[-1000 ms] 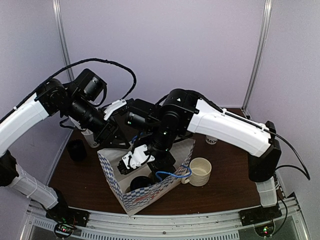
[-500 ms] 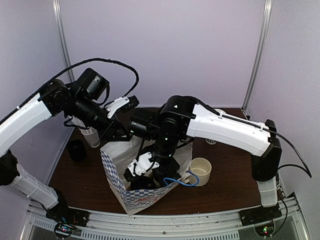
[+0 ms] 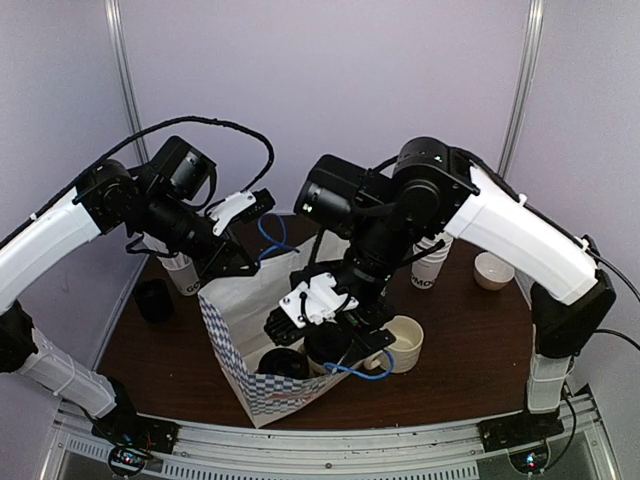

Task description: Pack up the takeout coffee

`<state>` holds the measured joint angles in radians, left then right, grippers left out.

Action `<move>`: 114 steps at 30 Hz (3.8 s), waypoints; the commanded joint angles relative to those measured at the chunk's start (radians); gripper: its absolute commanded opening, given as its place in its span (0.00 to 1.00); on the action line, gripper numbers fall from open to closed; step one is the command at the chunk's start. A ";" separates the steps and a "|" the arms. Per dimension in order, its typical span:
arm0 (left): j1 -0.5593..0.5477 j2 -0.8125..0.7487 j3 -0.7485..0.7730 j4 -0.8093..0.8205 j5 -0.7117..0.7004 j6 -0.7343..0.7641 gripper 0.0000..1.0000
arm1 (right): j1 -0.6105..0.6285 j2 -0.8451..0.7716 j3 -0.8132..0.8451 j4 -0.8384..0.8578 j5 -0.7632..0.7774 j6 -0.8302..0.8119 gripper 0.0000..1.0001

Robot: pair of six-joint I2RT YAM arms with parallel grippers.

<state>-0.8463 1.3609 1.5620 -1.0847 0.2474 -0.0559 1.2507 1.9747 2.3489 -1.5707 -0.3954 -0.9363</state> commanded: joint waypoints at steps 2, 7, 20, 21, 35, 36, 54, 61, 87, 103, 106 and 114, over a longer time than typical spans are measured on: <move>0.001 -0.012 -0.011 0.045 -0.030 0.015 0.00 | 0.006 -0.037 -0.001 -0.095 -0.100 -0.052 1.00; 0.001 -0.011 -0.003 0.060 -0.030 0.023 0.00 | -0.011 -0.051 -0.007 -0.040 -0.055 -0.019 0.99; 0.001 0.092 0.161 0.069 -0.122 0.210 0.00 | -0.191 -0.204 0.025 0.009 -0.032 -0.007 0.99; 0.001 0.098 0.164 0.073 -0.128 0.226 0.00 | -0.204 -0.221 -0.010 0.016 -0.019 -0.005 1.00; -0.022 0.004 0.104 0.135 -0.011 0.163 0.00 | -0.435 -0.463 -0.410 0.135 -0.058 0.084 0.99; -0.031 -0.003 0.101 0.138 -0.011 0.152 0.03 | -0.449 -0.469 -0.424 0.139 -0.067 0.086 1.00; -0.183 -0.013 0.008 0.137 -0.311 0.172 0.49 | -0.496 -0.444 -0.439 0.130 -0.120 0.099 0.99; -0.170 -0.055 0.077 0.186 -0.413 0.184 0.61 | -0.497 -0.444 -0.443 0.128 -0.129 0.101 1.00; 0.214 0.285 0.285 -0.041 -0.018 0.214 0.41 | -0.499 -0.479 -0.514 0.155 -0.112 0.112 1.00; 0.064 0.171 0.238 -0.063 -0.111 0.197 0.00 | -0.499 -0.458 -0.513 0.160 -0.103 0.111 0.99; -0.035 0.149 0.234 -0.063 -0.206 0.206 0.00 | -0.499 -0.455 -0.517 0.160 -0.097 0.111 1.00; -0.216 0.132 0.216 -0.069 -0.356 0.144 0.00 | -0.499 -0.453 -0.531 0.162 -0.074 0.110 1.00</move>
<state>-1.0096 1.5108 1.8019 -1.1610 0.0067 0.1242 0.7567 1.5242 1.8381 -1.4178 -0.4931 -0.8337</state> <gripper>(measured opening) 0.008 0.995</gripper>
